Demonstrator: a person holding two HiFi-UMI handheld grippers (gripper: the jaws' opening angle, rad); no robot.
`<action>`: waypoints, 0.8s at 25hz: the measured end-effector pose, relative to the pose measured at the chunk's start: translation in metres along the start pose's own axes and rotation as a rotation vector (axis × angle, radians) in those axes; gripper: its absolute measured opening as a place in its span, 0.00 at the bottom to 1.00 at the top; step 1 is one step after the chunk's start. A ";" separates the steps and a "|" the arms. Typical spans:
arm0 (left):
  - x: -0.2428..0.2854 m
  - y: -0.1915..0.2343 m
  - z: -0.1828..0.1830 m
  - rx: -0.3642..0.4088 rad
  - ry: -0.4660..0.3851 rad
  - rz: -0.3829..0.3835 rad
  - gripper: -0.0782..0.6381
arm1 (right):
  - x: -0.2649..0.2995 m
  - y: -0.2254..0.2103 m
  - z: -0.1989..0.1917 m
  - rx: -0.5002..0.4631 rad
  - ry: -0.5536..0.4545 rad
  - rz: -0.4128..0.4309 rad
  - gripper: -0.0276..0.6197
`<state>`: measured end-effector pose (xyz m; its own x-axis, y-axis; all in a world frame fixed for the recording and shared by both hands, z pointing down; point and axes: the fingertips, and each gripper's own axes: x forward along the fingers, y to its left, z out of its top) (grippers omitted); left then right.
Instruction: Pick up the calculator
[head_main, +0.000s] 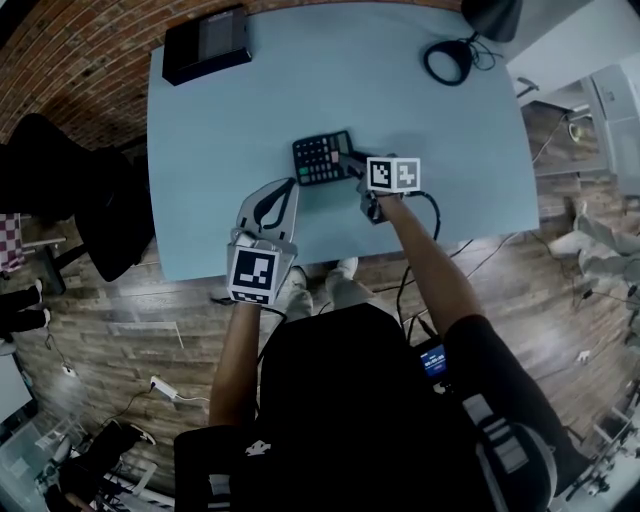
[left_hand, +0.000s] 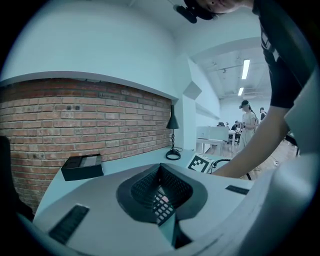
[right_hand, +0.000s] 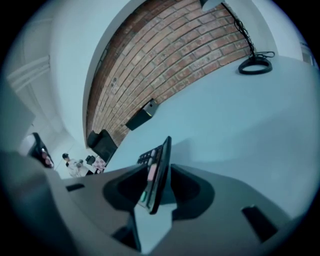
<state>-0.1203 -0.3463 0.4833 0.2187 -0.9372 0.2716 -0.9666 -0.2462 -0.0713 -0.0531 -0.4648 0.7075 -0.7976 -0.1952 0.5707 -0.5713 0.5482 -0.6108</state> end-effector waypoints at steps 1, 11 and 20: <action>0.000 0.002 -0.001 -0.003 0.000 0.003 0.12 | 0.002 0.000 0.000 0.002 0.007 0.001 0.26; -0.002 0.009 -0.004 -0.010 0.007 0.018 0.12 | 0.009 -0.001 -0.006 0.028 0.032 0.005 0.19; -0.001 0.015 -0.002 -0.012 -0.003 0.013 0.12 | 0.006 0.007 -0.002 0.041 0.028 0.018 0.17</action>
<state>-0.1351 -0.3488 0.4845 0.2067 -0.9409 0.2682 -0.9709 -0.2313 -0.0630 -0.0612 -0.4608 0.7079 -0.8026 -0.1619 0.5741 -0.5645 0.5173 -0.6432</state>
